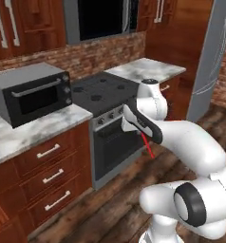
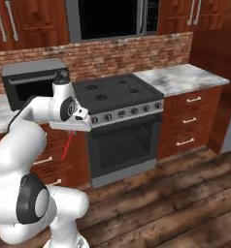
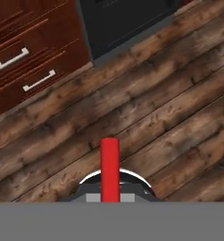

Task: Take a straw from the drawer in front and place it inside the glass cup on the dining counter.

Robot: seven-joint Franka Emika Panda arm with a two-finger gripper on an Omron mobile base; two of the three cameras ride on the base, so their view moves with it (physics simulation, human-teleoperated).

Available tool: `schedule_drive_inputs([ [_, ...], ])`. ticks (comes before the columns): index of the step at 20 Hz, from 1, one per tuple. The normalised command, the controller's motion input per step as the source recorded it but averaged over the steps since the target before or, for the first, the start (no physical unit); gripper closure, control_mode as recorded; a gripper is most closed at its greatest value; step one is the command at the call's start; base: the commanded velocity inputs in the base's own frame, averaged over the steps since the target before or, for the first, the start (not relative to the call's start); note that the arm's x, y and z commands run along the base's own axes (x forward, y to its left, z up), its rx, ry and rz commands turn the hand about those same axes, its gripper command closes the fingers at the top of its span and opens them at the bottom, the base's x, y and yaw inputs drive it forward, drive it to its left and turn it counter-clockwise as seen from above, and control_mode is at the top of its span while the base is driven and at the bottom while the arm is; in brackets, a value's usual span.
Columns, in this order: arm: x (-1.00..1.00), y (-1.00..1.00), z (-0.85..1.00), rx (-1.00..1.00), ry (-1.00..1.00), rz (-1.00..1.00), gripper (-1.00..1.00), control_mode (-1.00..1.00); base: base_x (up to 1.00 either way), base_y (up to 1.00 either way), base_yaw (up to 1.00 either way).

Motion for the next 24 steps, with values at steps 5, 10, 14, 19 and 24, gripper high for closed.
schedule_drive_inputs([
  [5,0.0,0.0,0.0,0.0,0.0,0.0,1.0,1.0,-0.06,-0.01,-0.83],
  [10,0.0,0.0,0.0,0.0,0.0,0.0,1.0,1.0,-0.02,-0.01,-0.81],
  [14,0.0,0.0,0.0,0.0,0.0,0.0,1.0,1.0,-0.01,-0.03,-0.78],
  [19,0.0,0.0,0.0,0.0,0.0,0.0,1.0,1.0,0.0,-0.03,-0.76],
  [24,0.0,0.0,0.0,0.0,0.0,0.0,1.0,1.0,0.0,-0.01,-0.76],
])
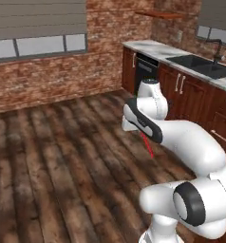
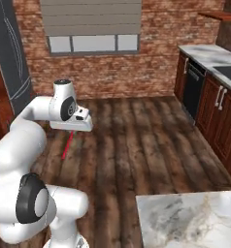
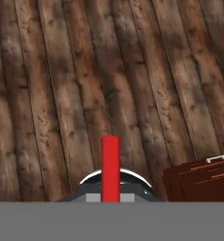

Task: Take a straw from the drawer in front and place it inside the glass cup on the dining counter.

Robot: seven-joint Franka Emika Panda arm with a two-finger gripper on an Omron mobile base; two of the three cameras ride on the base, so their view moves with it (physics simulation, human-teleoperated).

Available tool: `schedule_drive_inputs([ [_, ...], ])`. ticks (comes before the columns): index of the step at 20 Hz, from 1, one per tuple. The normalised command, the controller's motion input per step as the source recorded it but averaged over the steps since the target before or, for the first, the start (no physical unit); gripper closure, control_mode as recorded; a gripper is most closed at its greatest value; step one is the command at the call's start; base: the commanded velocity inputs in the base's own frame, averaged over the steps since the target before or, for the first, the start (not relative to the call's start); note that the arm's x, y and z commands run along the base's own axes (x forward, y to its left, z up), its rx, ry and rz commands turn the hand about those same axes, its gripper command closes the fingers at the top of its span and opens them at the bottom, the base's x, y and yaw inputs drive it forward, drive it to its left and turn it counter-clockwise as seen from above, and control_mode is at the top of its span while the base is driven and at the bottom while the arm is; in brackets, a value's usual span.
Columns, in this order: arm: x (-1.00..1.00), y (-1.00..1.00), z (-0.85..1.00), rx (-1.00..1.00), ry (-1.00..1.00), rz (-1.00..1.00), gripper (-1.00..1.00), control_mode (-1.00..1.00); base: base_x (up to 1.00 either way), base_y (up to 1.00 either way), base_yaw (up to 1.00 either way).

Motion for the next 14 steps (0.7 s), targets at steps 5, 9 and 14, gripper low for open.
schedule_drive_inputs([
  [5,0.0,0.0,0.0,0.0,0.0,0.0,1.0,1.0,0.0,-0.02,-0.74],
  [9,0.0,0.0,0.0,0.0,0.0,0.0,1.0,1.0,0.0,-0.04,-0.73],
  [14,0.0,0.0,0.0,0.0,0.0,0.0,1.0,1.0,0.0,-0.03,-0.73],
])
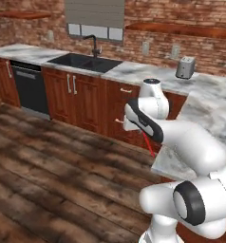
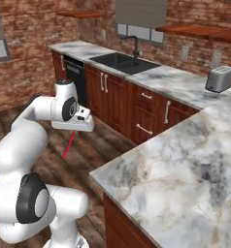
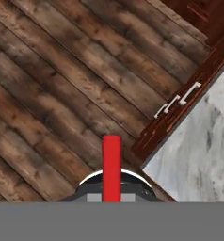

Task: Take a straw from the drawer in front and place it inside the glass cup on the dining counter.

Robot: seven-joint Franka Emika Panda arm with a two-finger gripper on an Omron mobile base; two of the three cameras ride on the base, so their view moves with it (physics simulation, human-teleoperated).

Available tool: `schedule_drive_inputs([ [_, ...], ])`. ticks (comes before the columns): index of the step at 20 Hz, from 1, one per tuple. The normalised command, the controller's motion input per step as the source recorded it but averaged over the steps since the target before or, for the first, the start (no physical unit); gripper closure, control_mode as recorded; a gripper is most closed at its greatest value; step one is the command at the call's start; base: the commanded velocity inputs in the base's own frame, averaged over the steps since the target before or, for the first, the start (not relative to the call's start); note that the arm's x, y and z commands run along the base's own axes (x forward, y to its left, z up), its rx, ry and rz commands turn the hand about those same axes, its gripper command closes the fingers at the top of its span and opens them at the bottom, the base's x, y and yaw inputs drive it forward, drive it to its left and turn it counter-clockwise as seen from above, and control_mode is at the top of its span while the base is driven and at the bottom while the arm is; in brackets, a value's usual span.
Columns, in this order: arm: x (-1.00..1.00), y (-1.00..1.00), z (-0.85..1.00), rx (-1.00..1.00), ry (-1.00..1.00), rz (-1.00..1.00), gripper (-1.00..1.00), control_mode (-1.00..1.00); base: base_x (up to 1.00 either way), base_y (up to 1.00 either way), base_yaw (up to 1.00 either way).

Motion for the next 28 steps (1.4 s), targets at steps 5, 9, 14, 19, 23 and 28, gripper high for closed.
schedule_drive_inputs([
  [5,0.0,0.0,0.0,0.0,0.0,0.0,1.0,1.0,0.0,-0.04,-0.73],
  [9,0.0,0.0,0.0,0.0,0.0,0.0,1.0,1.0,0.0,-0.05,-0.72],
  [14,0.0,0.0,0.0,0.0,0.0,0.0,1.0,1.0,-0.02,-0.09,-0.68],
  [19,0.0,0.0,0.0,0.0,0.0,0.0,1.0,1.0,0.0,-0.21,-0.43],
  [23,0.0,0.0,0.0,0.0,0.0,0.0,1.0,1.0,0.0,-0.55,-0.25],
  [28,0.0,0.0,0.0,0.0,0.0,0.0,1.0,1.0,0.12,-0.85,-0.19],
])
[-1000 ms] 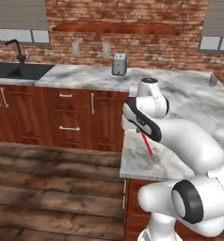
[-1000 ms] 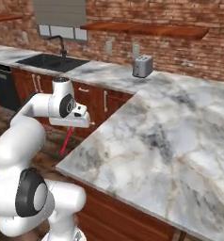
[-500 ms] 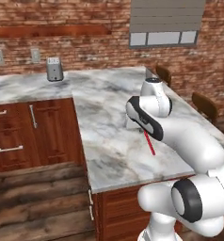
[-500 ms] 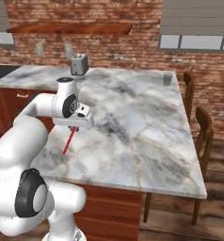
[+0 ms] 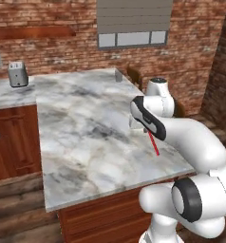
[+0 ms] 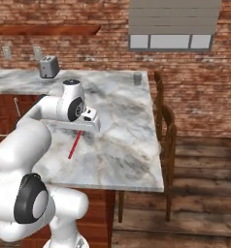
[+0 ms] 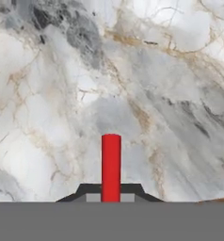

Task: Take a straw from the drawer in front and place it inside the glass cup on the dining counter.

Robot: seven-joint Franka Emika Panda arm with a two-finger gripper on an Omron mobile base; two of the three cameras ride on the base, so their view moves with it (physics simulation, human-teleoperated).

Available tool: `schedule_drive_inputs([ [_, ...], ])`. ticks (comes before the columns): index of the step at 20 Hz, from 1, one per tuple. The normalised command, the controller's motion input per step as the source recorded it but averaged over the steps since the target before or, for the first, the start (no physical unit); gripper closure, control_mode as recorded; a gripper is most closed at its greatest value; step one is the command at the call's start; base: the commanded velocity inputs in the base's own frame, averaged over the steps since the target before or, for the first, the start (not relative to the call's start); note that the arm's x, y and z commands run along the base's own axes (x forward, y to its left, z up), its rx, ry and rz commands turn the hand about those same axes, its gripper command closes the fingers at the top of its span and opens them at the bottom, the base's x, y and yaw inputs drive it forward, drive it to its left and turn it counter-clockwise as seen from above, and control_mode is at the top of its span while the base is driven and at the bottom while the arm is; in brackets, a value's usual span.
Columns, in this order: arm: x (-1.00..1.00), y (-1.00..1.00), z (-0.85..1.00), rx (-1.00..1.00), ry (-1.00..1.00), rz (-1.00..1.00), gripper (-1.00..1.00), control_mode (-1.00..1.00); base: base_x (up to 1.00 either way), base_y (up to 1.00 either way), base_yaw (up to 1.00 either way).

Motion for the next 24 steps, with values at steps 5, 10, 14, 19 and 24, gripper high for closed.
schedule_drive_inputs([
  [5,0.0,0.0,0.0,0.0,0.0,0.0,1.0,1.0,0.25,-0.96,-0.14],
  [10,0.0,0.0,0.0,0.0,0.0,0.0,1.0,1.0,0.25,-0.95,-0.11],
  [14,0.0,0.0,0.0,0.0,0.0,0.0,1.0,1.0,0.31,-0.92,-0.1],
  [19,0.0,0.0,0.0,0.0,0.0,0.0,1.0,1.0,0.39,-0.83,-0.04],
  [24,0.0,0.0,0.0,0.0,0.0,0.0,1.0,1.0,0.53,-0.67,0.0],
])
